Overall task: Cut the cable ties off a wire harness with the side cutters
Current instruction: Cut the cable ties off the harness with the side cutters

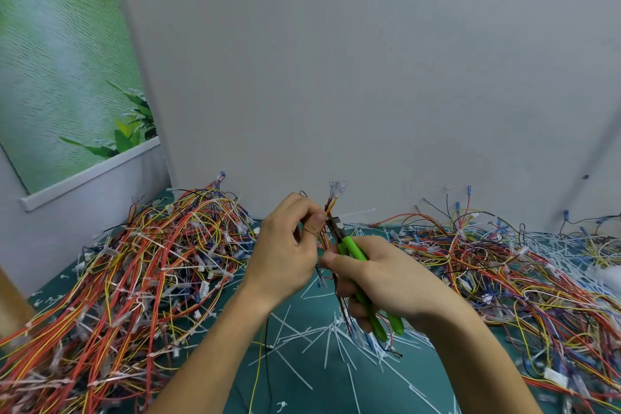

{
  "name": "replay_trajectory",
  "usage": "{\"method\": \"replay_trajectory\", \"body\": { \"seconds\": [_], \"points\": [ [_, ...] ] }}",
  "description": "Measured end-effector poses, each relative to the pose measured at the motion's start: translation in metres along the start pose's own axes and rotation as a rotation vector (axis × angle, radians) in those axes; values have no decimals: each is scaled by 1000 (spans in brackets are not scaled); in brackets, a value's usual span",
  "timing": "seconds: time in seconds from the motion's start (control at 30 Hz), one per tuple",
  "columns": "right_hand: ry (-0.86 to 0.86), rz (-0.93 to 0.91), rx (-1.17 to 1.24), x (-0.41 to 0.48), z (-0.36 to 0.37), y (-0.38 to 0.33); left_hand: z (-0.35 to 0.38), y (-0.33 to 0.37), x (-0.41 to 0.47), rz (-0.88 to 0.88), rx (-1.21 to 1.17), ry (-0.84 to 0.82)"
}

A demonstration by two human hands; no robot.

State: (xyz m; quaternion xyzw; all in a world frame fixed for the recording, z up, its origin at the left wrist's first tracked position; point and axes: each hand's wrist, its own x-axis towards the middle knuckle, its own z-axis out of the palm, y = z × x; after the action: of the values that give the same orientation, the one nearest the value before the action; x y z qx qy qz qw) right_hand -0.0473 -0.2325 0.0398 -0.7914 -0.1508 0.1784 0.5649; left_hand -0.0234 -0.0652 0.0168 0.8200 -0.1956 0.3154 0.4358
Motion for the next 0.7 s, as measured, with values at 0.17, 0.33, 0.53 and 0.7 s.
{"method": "replay_trajectory", "body": {
  "seconds": [0.17,0.33,0.53,0.7],
  "points": [
    [-13,19,31,1,-1,1,-2,1,1,42,8,5],
    [-100,30,107,-2,-1,-2,-2,-2,1,-25,-50,-16],
    [-40,15,-1,1,0,1,0,-3,1,-6,-15,-18],
    [-17,-14,-32,4,-3,5,-1,-1,1,10,-40,-7]
  ]
}}
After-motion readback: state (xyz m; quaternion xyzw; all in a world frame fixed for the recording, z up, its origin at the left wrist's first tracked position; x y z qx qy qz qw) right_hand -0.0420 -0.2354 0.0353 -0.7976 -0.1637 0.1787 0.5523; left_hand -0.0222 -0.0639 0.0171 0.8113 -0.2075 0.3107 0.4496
